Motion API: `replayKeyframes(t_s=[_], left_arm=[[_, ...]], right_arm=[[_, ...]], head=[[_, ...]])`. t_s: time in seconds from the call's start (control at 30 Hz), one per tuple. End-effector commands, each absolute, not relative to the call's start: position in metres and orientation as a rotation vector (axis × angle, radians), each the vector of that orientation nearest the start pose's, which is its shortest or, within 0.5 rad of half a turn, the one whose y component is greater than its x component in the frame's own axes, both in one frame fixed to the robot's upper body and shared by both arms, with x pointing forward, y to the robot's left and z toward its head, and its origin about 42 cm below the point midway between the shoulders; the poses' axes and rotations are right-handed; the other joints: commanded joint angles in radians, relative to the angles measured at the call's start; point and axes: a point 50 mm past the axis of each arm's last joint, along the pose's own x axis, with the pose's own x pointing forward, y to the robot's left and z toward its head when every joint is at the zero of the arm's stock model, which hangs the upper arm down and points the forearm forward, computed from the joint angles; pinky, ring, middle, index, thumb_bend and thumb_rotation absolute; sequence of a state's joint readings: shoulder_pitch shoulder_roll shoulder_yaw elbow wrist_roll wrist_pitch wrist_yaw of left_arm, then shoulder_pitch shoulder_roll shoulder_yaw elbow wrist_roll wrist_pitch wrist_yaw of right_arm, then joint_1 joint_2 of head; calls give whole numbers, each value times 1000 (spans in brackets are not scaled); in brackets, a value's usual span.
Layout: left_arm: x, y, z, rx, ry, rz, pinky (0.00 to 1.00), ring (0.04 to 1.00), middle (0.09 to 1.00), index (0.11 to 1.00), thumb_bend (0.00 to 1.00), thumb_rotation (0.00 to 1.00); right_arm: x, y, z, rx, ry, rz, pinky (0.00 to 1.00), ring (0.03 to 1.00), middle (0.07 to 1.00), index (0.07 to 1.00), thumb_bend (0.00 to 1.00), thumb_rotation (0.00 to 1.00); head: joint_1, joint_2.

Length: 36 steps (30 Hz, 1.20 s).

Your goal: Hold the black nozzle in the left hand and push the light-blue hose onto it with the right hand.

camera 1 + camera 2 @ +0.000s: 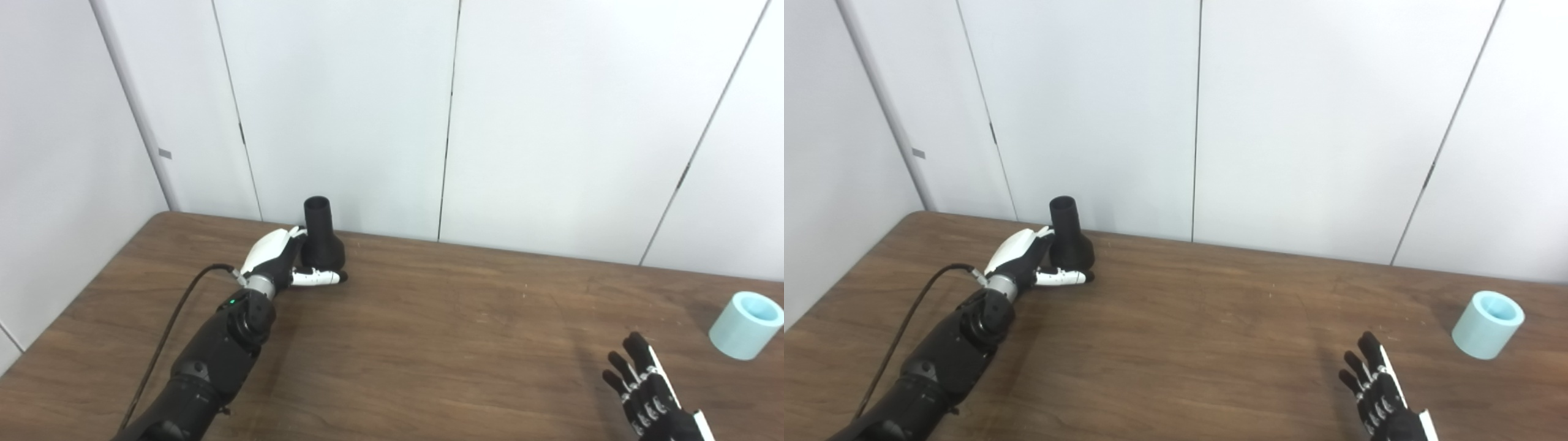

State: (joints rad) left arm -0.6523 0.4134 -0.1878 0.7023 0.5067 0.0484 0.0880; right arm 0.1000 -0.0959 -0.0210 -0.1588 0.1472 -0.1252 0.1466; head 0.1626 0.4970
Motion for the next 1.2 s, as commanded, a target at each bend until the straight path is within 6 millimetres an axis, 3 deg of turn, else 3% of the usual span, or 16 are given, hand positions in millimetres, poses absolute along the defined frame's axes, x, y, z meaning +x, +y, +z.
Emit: replayKeyframes(t_s=[0.0, 0.13, 0.43, 0.67, 0.93, 1.17], left_arm=[[496, 321, 205, 1006, -88, 103, 1000, 979, 955, 781, 805, 562], [495, 318, 202, 979, -143, 121, 1000, 945, 862, 664, 721, 601], [489, 314, 192, 969, -189, 80, 985, 910, 792, 578, 643, 609], [481, 306, 173, 983, -168, 10, 994, 902, 769, 485, 506, 483], [465, 304, 145, 1017, -93, -55, 977, 880, 749, 485, 492, 404], [443, 293, 115, 963, -47, -113, 984, 885, 750, 482, 497, 426]], right_arm=[[233, -243, 103, 53, -113, 100, 918, 961, 1000, 990, 724, 1000], [233, -242, 104, 53, -112, 101, 918, 959, 1000, 991, 724, 1000], [232, -243, 105, 51, -111, 102, 919, 962, 1000, 996, 713, 1000], [232, -243, 106, 52, -109, 104, 915, 961, 1000, 997, 709, 1000], [231, -241, 110, 55, -105, 106, 909, 955, 1000, 1000, 710, 1000], [232, -240, 116, 63, -102, 107, 897, 948, 1000, 991, 706, 1000]], head=[[0, 1], [-1, 1], [-2, 8], [-3, 14], [-8, 29], [-29, 63]])
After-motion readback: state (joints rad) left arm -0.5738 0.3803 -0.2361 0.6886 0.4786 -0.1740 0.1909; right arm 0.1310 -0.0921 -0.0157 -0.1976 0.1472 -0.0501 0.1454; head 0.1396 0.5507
